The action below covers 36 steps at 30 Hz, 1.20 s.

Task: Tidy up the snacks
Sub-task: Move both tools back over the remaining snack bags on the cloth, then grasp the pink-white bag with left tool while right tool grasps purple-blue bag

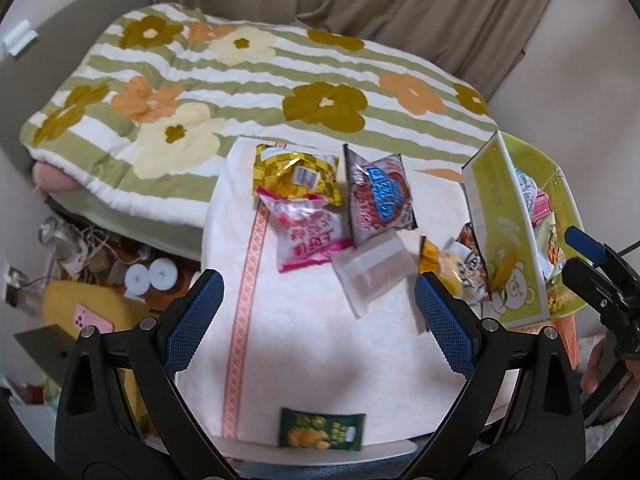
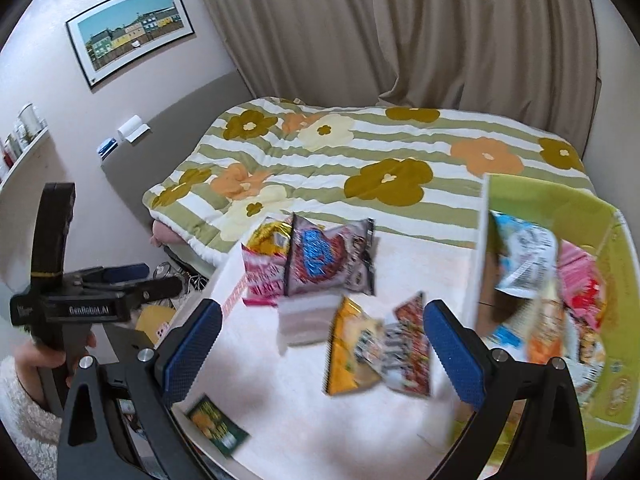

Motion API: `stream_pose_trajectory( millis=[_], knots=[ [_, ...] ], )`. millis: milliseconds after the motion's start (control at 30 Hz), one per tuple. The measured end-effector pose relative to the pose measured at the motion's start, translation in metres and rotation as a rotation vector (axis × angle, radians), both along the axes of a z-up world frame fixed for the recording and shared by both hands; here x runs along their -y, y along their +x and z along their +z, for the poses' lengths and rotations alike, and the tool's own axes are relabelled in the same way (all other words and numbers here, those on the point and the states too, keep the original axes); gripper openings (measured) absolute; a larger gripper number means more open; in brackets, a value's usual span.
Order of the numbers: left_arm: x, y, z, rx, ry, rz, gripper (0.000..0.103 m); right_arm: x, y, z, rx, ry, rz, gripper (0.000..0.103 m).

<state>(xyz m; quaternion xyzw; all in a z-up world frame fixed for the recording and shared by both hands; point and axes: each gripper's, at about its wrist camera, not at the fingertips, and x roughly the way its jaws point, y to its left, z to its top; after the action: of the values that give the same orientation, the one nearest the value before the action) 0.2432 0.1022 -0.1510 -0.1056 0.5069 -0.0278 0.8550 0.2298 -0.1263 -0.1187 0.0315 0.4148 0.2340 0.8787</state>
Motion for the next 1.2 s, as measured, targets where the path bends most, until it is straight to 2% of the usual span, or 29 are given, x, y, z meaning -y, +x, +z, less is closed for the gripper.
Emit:
stream_pose_trajectory(
  millis=[233,400,533,1067,1200],
  knots=[
    [-0.037,0.040,-0.033,-0.056,-0.111,-0.062,0.096,-0.044,0.047,-0.017,-0.073,0.015,-0.056,0.101],
    [-0.042,0.069,-0.067,-0.120,-0.144,-0.076,0.096,-0.065,0.076,-0.043,-0.143,-0.002,-0.097,0.101],
    [-0.040,0.085,-0.089,-0.160,-0.189,-0.062,0.096,-0.071,0.093,-0.059,-0.156,-0.005,-0.118,0.100],
    [-0.023,0.127,-0.143,-0.243,-0.157,0.024,0.095,-0.081,0.161,-0.131,-0.279,-0.081,-0.048,0.102],
    [-0.016,0.133,-0.152,-0.258,-0.148,0.021,0.081,-0.082,0.172,-0.144,-0.336,-0.101,-0.032,0.102]
  ],
)
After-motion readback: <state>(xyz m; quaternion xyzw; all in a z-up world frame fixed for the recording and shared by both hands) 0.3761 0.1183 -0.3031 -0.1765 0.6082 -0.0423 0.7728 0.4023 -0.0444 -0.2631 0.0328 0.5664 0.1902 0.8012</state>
